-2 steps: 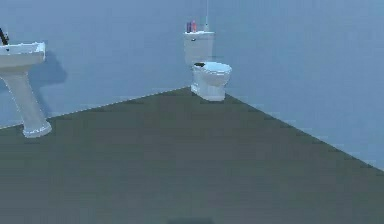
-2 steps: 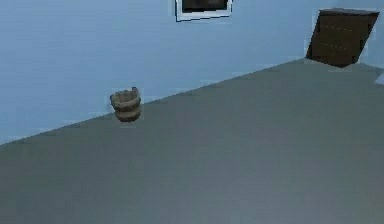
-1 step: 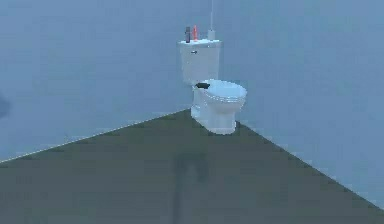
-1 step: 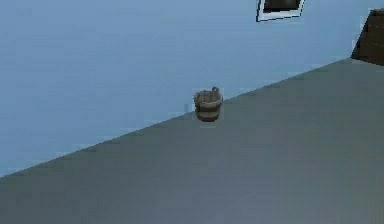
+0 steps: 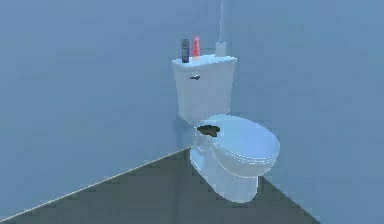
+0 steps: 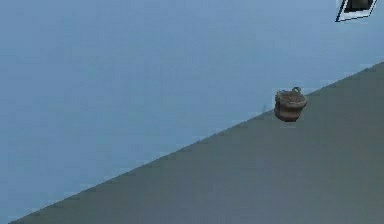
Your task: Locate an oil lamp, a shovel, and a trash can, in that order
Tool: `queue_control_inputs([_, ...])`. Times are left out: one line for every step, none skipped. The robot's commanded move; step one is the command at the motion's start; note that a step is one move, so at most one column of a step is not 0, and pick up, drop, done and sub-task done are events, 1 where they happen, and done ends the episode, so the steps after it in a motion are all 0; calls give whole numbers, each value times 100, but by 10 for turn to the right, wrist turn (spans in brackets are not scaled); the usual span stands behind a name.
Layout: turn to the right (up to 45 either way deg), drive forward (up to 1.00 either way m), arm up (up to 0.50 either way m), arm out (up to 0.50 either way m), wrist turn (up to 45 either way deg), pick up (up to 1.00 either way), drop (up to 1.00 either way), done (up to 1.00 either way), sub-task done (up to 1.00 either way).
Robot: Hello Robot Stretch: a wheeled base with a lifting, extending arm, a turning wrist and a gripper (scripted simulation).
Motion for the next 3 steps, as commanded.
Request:
queue_control_inputs([30,0,0,0,0,0,0,0,0])
queue_control_inputs([0,45,0,0,0,0,0,0,0])
queue_control_inputs([0,0,0,0,0,0,0,0,100])
